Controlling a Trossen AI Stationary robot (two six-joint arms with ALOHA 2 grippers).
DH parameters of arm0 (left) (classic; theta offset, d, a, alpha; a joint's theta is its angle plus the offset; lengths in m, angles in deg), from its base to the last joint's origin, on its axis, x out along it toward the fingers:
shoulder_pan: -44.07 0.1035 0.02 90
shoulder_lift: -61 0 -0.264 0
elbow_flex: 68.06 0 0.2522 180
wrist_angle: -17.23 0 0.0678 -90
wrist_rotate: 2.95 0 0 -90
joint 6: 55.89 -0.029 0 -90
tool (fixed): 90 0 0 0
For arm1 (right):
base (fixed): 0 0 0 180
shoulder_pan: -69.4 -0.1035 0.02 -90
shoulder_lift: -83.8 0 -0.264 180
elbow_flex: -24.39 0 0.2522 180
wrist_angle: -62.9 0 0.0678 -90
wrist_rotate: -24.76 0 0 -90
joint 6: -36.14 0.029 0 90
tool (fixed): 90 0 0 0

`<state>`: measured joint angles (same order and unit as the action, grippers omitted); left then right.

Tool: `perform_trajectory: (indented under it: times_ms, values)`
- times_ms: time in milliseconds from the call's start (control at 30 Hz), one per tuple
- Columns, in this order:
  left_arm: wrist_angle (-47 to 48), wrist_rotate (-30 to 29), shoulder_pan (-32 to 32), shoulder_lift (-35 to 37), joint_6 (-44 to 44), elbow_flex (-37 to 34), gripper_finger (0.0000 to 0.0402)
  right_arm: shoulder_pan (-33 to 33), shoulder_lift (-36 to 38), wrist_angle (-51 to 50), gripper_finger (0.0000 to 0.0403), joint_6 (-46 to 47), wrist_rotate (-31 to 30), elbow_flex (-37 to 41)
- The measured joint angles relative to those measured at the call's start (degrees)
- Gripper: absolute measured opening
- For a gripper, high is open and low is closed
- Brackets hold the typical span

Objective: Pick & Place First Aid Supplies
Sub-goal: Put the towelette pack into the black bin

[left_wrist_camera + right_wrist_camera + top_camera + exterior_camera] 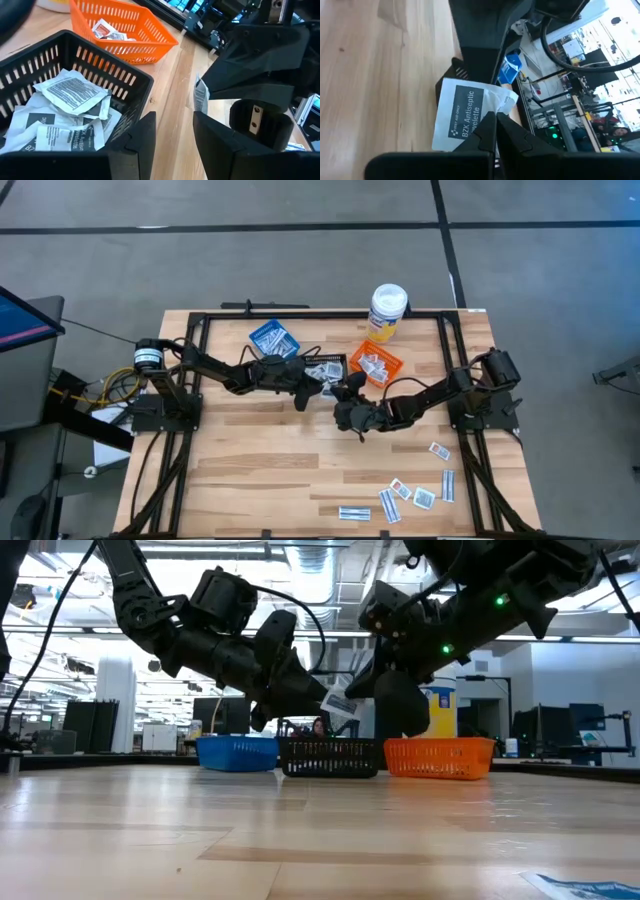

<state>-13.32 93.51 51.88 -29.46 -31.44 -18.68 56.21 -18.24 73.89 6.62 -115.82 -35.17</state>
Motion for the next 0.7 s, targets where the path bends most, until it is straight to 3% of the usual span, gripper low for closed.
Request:
perform_trajectory:
  times_ms: [367, 567, 700]
  values:
    - [0.08, 0.44, -0.02, 0.02, -0.15, 0.00, 0.0131, -0.07, -0.02, -4.95, 0.0001, -0.57, -0.54, 0.00]
    - [0.08, 0.39, -0.02, 0.02, -0.17, 0.00, 0.0131, 1.08, -0.02, -1.61, 0.0001, -0.44, -0.12, 0.00]
    - [0.08, 0.22, -0.02, 0.02, -0.74, 0.00, 0.0131, 1.72, -0.02, 2.37, 0.0001, -0.44, 4.28, 0.00]
